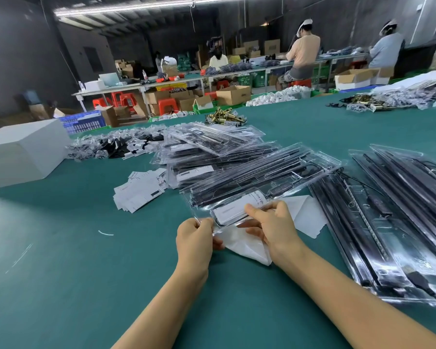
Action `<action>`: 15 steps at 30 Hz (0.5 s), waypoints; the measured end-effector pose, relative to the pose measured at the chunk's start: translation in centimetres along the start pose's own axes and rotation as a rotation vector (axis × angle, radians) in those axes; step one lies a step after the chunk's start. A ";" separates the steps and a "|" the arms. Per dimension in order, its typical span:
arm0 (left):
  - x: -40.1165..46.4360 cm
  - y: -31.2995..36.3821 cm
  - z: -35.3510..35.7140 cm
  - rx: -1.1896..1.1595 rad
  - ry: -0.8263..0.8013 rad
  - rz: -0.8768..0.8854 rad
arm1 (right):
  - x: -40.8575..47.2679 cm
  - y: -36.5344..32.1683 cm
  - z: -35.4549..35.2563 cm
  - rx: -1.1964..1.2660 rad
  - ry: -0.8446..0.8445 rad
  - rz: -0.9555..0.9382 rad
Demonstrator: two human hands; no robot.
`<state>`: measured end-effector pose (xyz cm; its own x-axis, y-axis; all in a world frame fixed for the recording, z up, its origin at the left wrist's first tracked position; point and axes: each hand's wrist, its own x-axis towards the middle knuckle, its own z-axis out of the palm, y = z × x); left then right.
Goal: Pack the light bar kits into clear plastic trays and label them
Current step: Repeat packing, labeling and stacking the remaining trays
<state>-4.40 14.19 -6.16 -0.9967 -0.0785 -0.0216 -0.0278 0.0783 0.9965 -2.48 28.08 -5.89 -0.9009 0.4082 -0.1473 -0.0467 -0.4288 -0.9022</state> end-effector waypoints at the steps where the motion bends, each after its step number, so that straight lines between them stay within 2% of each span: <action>1: 0.0 -0.1 -0.1 -0.003 -0.002 0.011 | 0.0 -0.1 0.0 0.017 0.004 0.013; 5: 0.2 -0.1 0.1 -0.020 -0.033 0.048 | 0.1 -0.7 -0.2 0.074 0.004 0.045; 15: 0.9 0.1 0.0 -0.100 0.062 0.161 | -0.2 -0.8 0.2 0.101 -0.105 -0.062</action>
<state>-5.29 14.10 -6.06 -0.9809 -0.1342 0.1405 0.1423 -0.0042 0.9898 -2.30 28.18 -5.09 -0.9349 0.3521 -0.0449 -0.1417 -0.4862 -0.8623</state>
